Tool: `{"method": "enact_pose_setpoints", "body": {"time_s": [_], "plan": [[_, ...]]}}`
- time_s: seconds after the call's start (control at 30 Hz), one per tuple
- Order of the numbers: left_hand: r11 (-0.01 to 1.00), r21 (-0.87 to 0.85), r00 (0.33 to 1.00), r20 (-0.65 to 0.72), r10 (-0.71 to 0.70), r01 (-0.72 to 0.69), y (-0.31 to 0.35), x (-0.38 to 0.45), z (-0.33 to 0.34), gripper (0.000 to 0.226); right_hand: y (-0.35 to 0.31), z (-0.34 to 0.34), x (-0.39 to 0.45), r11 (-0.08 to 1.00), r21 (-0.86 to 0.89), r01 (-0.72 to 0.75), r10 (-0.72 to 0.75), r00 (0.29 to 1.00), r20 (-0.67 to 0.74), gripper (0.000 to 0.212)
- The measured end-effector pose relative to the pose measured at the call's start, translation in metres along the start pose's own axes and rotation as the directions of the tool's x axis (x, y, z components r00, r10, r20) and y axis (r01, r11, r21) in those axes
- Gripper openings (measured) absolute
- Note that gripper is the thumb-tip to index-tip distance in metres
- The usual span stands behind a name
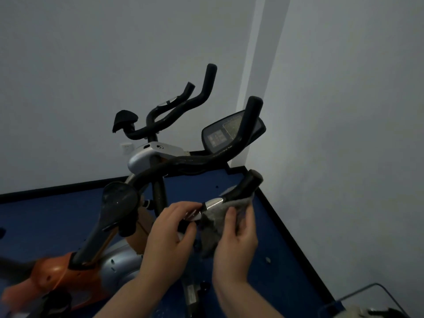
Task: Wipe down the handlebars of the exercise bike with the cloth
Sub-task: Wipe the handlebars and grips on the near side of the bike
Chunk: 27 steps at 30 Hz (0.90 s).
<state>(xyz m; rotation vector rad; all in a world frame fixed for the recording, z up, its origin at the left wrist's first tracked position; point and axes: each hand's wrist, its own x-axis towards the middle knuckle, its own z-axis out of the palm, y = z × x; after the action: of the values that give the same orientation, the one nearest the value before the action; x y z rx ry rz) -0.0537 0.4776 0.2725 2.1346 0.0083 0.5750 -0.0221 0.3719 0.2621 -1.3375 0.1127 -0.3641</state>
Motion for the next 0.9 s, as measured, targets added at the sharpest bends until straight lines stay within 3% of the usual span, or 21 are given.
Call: {"method": "enact_pose_setpoints", "body": {"time_s": [0.17,0.27,0.37,0.47,0.57,0.63,0.7,0.8,0.9], "plan": [[0.999,-0.025,0.999,0.008,-0.045,0.046,-0.002,-0.005,-0.005,0.046,-0.019,-0.003,0.032,0.99,0.067,0.121,-0.116,0.991,-0.073,0.04],[0.999,-0.02,0.999,0.026,-0.039,0.04,-0.004,-0.006,-0.006,0.044,-0.004,0.011,0.005,0.998,0.02,0.052,-0.051,0.998,-0.019,0.045],[0.999,-0.028,0.999,0.039,-0.023,0.024,-0.009,-0.005,-0.012,0.044,0.003,0.005,0.001,1.0,0.023,-0.016,0.016,1.0,0.013,0.037],[0.999,-0.035,0.999,0.038,-0.019,0.02,-0.015,-0.007,-0.018,0.044,-0.004,0.0,0.018,0.977,-0.103,0.188,-0.199,0.975,-0.104,0.043],[0.998,-0.056,0.998,0.055,-0.022,0.025,-0.018,-0.008,-0.023,0.042,-0.001,0.004,0.009,0.873,-0.285,0.396,-0.447,0.884,-0.14,0.052],[0.996,-0.086,0.997,0.075,-0.017,0.023,-0.021,-0.006,-0.028,0.039,0.011,-0.002,0.0,0.723,-0.423,0.547,-0.618,0.785,-0.041,0.046],[0.995,-0.101,0.995,0.098,-0.004,0.014,-0.023,-0.003,-0.036,0.037,0.022,-0.009,-0.005,0.545,-0.479,0.688,-0.717,0.679,0.16,0.038],[0.996,-0.08,0.993,0.107,0.056,-0.047,-0.024,0.0,-0.052,0.031,0.018,0.004,-0.013,0.32,-0.563,0.762,-0.614,0.619,0.489,0.034],[0.989,-0.009,0.988,0.047,0.15,-0.15,-0.028,0.005,-0.074,0.025,0.007,0.019,-0.02,0.148,-0.591,0.793,-0.429,0.59,0.684,0.036]]}}
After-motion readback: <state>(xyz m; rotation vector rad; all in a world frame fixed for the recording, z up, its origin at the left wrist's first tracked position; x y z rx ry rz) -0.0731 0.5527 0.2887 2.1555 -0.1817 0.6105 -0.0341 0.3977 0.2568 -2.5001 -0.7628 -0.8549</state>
